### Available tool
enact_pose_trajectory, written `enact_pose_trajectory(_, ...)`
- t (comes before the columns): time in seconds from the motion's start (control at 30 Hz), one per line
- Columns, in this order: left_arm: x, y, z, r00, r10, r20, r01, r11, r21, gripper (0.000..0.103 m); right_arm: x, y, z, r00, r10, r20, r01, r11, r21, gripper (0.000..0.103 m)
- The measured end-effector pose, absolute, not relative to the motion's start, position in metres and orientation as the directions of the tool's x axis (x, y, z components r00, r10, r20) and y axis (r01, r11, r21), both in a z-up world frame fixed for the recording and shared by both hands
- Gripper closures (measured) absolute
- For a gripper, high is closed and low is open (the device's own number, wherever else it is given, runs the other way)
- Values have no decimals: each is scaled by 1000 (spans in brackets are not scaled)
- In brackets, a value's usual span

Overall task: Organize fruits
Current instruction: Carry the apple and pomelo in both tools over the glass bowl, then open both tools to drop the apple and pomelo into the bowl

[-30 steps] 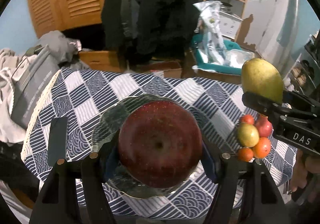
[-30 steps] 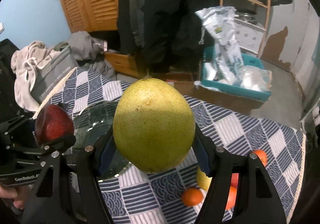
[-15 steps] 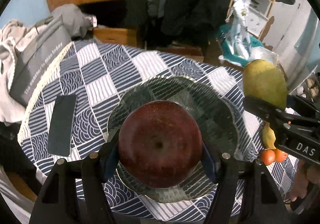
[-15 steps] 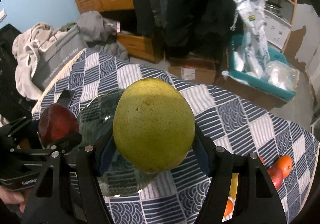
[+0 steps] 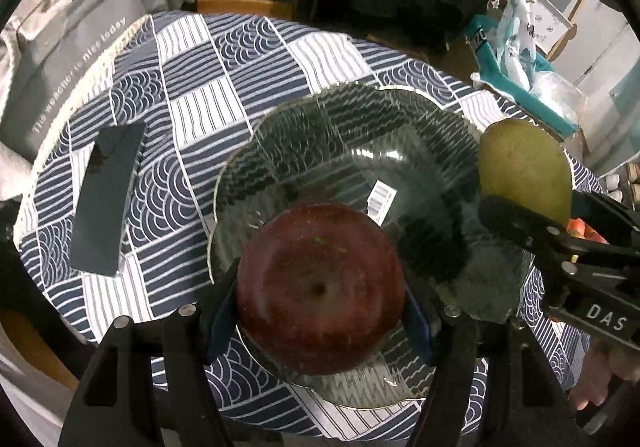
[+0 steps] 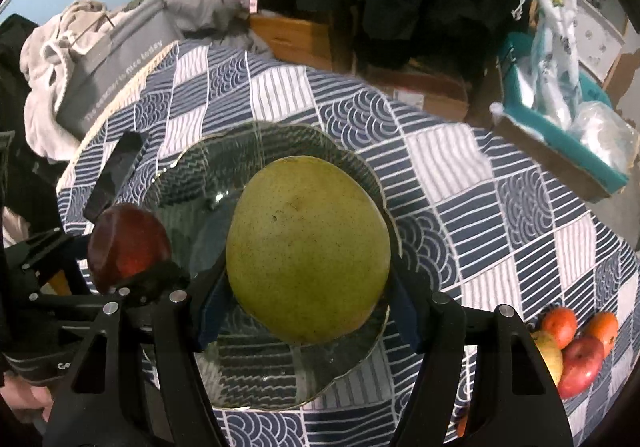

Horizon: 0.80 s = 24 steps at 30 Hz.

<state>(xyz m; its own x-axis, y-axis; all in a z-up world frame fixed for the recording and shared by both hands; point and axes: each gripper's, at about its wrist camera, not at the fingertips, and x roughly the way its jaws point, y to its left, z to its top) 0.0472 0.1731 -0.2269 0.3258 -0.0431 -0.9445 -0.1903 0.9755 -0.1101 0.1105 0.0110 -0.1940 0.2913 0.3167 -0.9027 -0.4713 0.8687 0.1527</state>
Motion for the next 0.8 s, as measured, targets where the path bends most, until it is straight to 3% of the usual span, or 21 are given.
enact_pose_trajectory(0.7,45,166,-261,229,-51,-972,-177,980,-93,30,109,13,-225,201,285,-937,-462,871,166,33)
enact_pose_trajectory(0.73,46,164,-260,234,-47,-971,-173,981,-89,29,109,13,-226,193,289,-938,-460,871,173,33)
enact_pose_trajectory(0.8,46,162,-257,243,-25,-970,-168,984,-67,16,109,13,-224,198,292,-936,-461,870,174,31)
